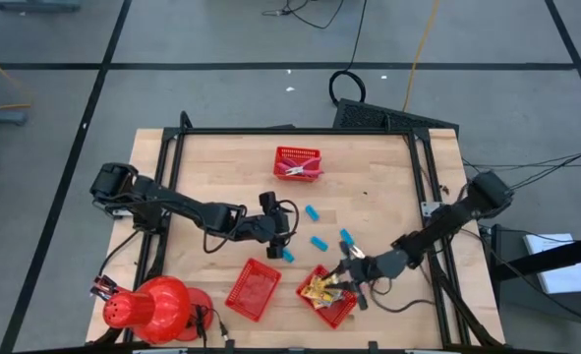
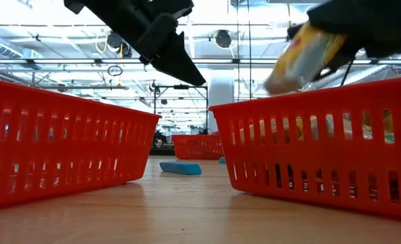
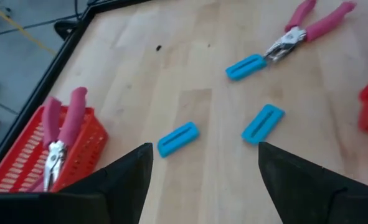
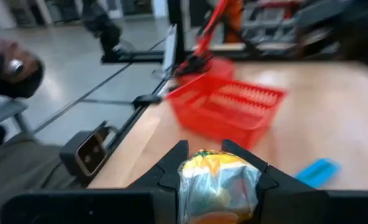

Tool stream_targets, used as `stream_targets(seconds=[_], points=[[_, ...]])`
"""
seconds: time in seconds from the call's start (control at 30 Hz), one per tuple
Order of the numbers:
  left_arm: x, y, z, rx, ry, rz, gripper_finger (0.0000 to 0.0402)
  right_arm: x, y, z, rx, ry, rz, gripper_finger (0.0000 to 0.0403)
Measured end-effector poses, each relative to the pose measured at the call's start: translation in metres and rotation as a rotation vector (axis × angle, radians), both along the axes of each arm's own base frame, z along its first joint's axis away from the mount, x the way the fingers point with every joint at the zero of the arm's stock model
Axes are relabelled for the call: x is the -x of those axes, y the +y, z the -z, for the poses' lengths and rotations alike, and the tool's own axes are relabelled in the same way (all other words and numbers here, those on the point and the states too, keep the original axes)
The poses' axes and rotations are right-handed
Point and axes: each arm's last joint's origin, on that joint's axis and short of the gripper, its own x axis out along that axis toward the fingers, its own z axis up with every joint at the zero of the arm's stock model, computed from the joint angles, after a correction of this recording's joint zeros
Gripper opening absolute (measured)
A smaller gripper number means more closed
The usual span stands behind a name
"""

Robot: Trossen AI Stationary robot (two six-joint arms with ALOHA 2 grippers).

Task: Pick & Place School Supplies
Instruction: Put the yellow crayon pack into the bottom right red basket, then put the pink puncher into the top red basket

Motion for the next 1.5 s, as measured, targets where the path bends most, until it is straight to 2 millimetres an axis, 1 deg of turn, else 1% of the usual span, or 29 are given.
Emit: stream_targets(seconds=[0.17, 0.37, 0.47, 0.5, 0.53, 0.67, 0.77, 0.87, 0.93, 1.03, 1.17, 1.3, 1.4, 1.5], points=[[0.0, 0.003, 0.001, 0.002, 0.007, -0.025, 0.0294, -0.018, 0.004, 0.015, 0.008, 0.072, -0.009, 0.0072], [0.001, 0.004, 0.002, -0.008, 0.023, -0.041, 0.0294, -0.021, -0.001, 0.023, -0.04, 0.146, 0.004, 0.0072], [0.002, 0.004, 0.003, -0.01, 0.028, -0.041, 0.0294, -0.021, -0.001, 0.024, -0.036, 0.159, 0.006, 0.0074], [0.002, 0.004, 0.003, -0.01, 0.028, -0.041, 0.0294, -0.02, 0.0, 0.024, -0.028, 0.157, 0.002, 0.0086], [0.002, 0.004, 0.003, -0.011, 0.028, -0.041, 0.0294, -0.02, 0.001, 0.024, -0.014, 0.158, -0.002, 0.0107], [0.002, 0.004, 0.003, -0.013, 0.028, -0.041, 0.0294, -0.019, 0.0, 0.025, 0.026, 0.144, 0.026, 0.0201], [0.002, 0.004, 0.003, -0.013, 0.028, -0.041, 0.0294, -0.02, -0.001, 0.024, 0.05, 0.124, 0.04, 0.0246], [0.002, 0.004, 0.003, -0.013, 0.027, -0.041, 0.0294, -0.02, -0.001, 0.022, 0.062, 0.098, 0.039, 0.0262], [0.002, 0.004, 0.003, -0.013, 0.027, -0.041, 0.0294, -0.02, -0.002, 0.019, 0.088, 0.076, 0.055, 0.0261], [0.002, 0.004, 0.002, -0.012, 0.026, -0.041, 0.0294, -0.019, -0.004, 0.008, 0.119, 0.036, 0.103, 0.0253], [0.002, 0.005, 0.003, -0.014, 0.028, -0.044, 0.0294, -0.01, -0.013, -0.014, 0.187, 0.056, 0.174, 0.0249], [0.003, 0.005, 0.004, -0.02, 0.047, -0.061, 0.0294, 0.009, -0.027, -0.029, 0.238, 0.179, 0.28, 0.0249], [0.004, 0.005, 0.005, -0.018, 0.059, -0.065, 0.0294, 0.024, -0.038, -0.033, 0.224, 0.289, 0.336, 0.0249], [0.005, 0.006, 0.006, -0.018, 0.063, -0.066, 0.0294, 0.038, -0.046, -0.029, 0.198, 0.419, 0.377, 0.0249]])
